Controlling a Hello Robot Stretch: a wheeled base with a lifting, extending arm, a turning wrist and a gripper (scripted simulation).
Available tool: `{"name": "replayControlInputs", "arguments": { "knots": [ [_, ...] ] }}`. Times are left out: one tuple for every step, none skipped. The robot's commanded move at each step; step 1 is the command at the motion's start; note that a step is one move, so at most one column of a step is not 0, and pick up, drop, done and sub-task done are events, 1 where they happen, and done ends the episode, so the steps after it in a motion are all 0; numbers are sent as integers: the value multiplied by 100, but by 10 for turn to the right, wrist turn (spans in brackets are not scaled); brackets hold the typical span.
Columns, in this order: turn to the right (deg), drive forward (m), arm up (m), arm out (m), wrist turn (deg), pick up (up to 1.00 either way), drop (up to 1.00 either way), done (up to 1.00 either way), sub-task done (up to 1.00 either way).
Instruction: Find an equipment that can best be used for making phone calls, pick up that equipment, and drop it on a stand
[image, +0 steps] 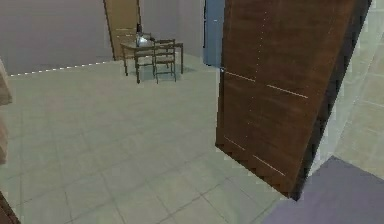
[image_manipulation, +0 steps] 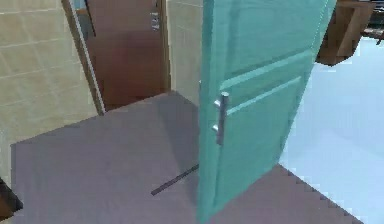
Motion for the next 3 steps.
{"name": "replayControlInputs", "arguments": {
  "knots": [
    [-90, 0, 0, 0, 0, 0, 0, 0, 0],
    [0, 100, 0, 0, 0, 0, 0, 0, 0],
    [-30, 0, 0, 0, 0, 0, 0, 0, 0]
  ]
}}
